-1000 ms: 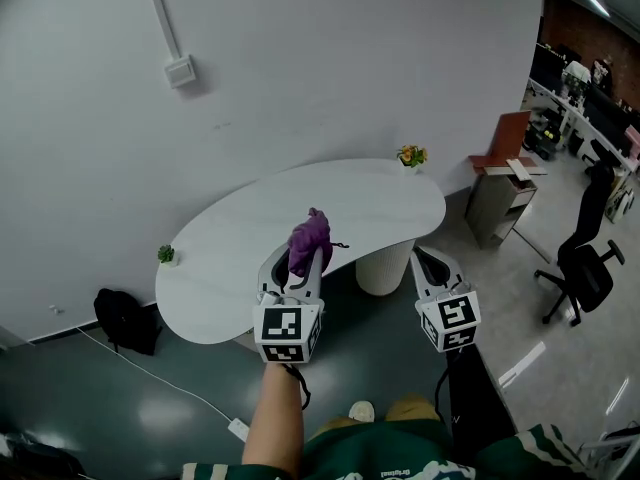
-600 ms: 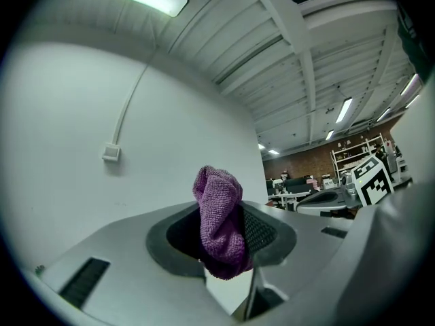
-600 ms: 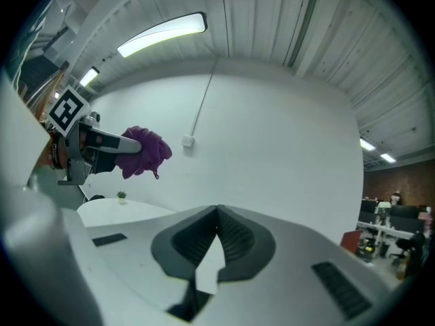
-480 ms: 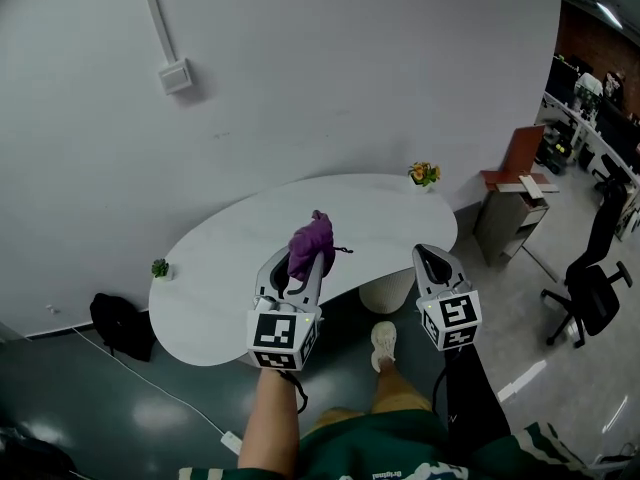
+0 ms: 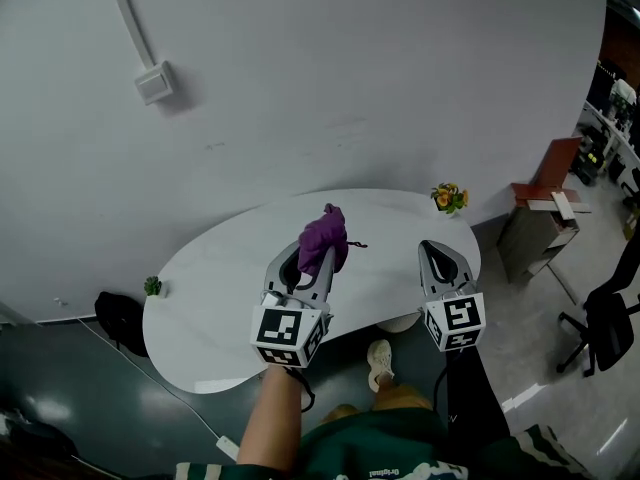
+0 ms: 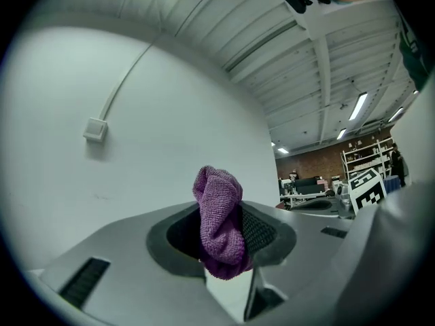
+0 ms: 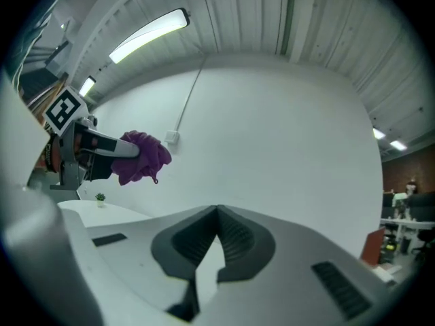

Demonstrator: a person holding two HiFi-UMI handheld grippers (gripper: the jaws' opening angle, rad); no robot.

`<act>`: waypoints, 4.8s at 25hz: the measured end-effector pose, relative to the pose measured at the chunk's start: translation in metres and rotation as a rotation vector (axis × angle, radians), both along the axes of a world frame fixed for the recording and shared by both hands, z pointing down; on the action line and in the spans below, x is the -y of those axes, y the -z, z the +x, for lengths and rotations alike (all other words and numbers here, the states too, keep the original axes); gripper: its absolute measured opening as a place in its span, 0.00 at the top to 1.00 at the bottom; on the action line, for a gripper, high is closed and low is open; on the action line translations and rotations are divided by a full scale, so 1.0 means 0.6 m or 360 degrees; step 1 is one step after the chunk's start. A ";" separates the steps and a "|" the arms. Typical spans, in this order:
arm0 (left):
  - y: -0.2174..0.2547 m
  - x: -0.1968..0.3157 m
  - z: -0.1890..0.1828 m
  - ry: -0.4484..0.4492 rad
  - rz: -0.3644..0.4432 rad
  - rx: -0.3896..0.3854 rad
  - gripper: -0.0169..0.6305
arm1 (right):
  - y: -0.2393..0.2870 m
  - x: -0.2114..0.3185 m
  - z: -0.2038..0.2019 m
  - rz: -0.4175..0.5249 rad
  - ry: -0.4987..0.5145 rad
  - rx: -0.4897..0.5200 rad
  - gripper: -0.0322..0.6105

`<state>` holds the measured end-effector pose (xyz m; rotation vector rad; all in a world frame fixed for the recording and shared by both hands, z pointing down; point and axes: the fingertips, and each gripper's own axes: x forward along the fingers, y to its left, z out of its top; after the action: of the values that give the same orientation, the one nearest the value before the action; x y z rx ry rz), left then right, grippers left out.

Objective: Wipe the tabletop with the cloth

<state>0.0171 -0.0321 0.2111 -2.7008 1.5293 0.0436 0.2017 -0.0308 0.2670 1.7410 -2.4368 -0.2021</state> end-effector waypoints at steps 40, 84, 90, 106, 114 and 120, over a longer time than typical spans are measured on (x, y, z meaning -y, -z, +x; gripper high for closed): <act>-0.418 0.628 0.254 0.0055 -0.0898 0.0034 0.78 | -0.356 0.567 0.099 -0.0679 -0.0023 0.0171 0.96; -0.607 0.620 -0.321 0.0622 -0.1268 -0.0061 0.78 | -0.455 0.627 -0.357 -0.0766 0.0140 -0.0025 0.95; -0.611 0.562 -0.501 0.0785 -0.1270 -0.0087 0.78 | -0.457 0.601 -0.517 -0.0756 0.0266 -0.0057 0.95; -0.623 0.388 -0.870 0.1234 -0.1268 -0.0080 0.78 | -0.453 0.529 -0.760 -0.0737 0.0500 -0.0179 0.95; -0.621 0.362 -0.891 0.1380 -0.1254 -0.0102 0.80 | -0.440 0.526 -0.731 -0.0732 0.0469 -0.0243 0.95; -0.568 0.407 -0.729 0.1110 -0.1165 0.0006 0.80 | -0.397 0.547 -0.633 -0.0673 0.0380 -0.0207 0.95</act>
<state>-0.4203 -0.2765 0.5518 -2.3362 2.8147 -0.6513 -0.1783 -0.3589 0.5052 1.2246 -2.3687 0.1618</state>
